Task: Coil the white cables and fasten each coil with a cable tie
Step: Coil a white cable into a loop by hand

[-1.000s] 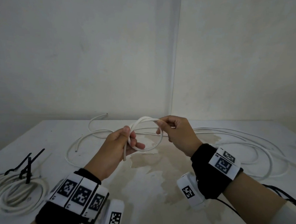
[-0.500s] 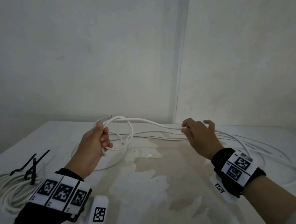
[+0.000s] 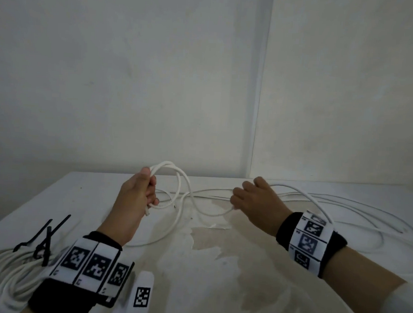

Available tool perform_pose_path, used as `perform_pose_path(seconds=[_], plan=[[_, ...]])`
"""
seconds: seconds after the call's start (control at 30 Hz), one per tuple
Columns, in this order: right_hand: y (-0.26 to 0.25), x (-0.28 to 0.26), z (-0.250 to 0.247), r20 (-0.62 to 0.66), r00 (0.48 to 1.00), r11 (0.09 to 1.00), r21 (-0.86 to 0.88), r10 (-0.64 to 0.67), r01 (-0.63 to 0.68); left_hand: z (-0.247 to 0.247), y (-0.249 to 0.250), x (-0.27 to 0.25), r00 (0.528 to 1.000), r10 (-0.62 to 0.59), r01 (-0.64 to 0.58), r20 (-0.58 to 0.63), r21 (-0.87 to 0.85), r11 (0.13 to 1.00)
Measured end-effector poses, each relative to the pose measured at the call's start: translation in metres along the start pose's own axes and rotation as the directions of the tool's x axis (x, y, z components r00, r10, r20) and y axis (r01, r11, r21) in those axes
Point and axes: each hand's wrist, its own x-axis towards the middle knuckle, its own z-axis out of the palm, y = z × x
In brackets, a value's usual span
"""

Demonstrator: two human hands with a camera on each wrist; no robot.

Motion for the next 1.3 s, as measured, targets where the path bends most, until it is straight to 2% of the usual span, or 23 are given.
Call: perform_pose_path(seconds=[0.13, 0.2, 0.3, 0.47, 0.6, 0.77, 0.9, 1.03, 1.13, 1.2, 1.27, 1.3], plan=[[-0.015, 0.016, 0.005, -0.245, 0.968, 0.995, 0.057, -0.062, 0.078, 0.01, -0.003, -0.004, 0.996, 0.062, -0.069, 0.059, 0.12, 0.99], [-0.023, 0.025, 0.005, -0.322, 0.943, 0.993, 0.055, -0.08, 0.103, 0.017, -0.004, -0.008, 0.993, 0.081, -0.094, 0.081, 0.162, 0.982], [-0.029, 0.035, 0.0, -0.392, 0.916, 0.988, 0.089, -0.079, 0.123, 0.026, -0.01, -0.008, 0.989, 0.101, -0.125, 0.105, 0.249, 0.96], [-0.034, 0.048, -0.005, -0.458, 0.889, 0.968, 0.223, 0.001, 0.114, 0.039, -0.025, -0.008, 0.978, 0.095, -0.154, 0.183, 0.34, 0.928], [-0.03, 0.046, -0.005, -0.451, 0.889, 0.937, 0.337, 0.074, 0.093, 0.043, -0.026, -0.008, 0.973, 0.078, -0.153, 0.215, 0.359, 0.921], [-0.021, 0.05, -0.011, -0.409, 0.888, 0.841, 0.538, 0.212, 0.047, 0.05, -0.026, -0.018, 0.947, -0.009, -0.115, 0.322, 0.366, 0.924], [-0.01, 0.043, -0.007, -0.389, 0.897, 0.837, 0.546, 0.209, 0.042, 0.047, -0.017, -0.021, 0.915, -0.129, 0.017, 0.383, 0.282, 0.959], [-0.003, 0.042, -0.01, -0.363, 0.9, 0.829, 0.56, 0.241, 0.003, 0.045, -0.009, -0.021, 0.886, -0.184, 0.063, 0.426, 0.284, 0.957], [0.003, 0.043, -0.015, -0.317, 0.895, 0.758, 0.651, 0.313, -0.034, 0.045, -0.004, -0.022, 0.888, -0.197, 0.093, 0.415, 0.258, 0.962], [0.004, 0.042, -0.019, -0.277, 0.911, 0.762, 0.645, 0.305, -0.059, 0.046, -0.002, -0.023, 0.896, -0.199, 0.117, 0.397, 0.222, 0.968], [0.006, 0.041, -0.023, -0.211, 0.927, 0.753, 0.65, 0.311, -0.104, 0.046, 0.0, -0.025, 0.902, -0.196, 0.128, 0.385, 0.193, 0.973], [0.006, 0.04, -0.026, -0.142, 0.933, 0.705, 0.695, 0.33, -0.143, 0.046, 0.001, -0.026, 0.905, -0.195, 0.136, 0.378, 0.176, 0.975]])
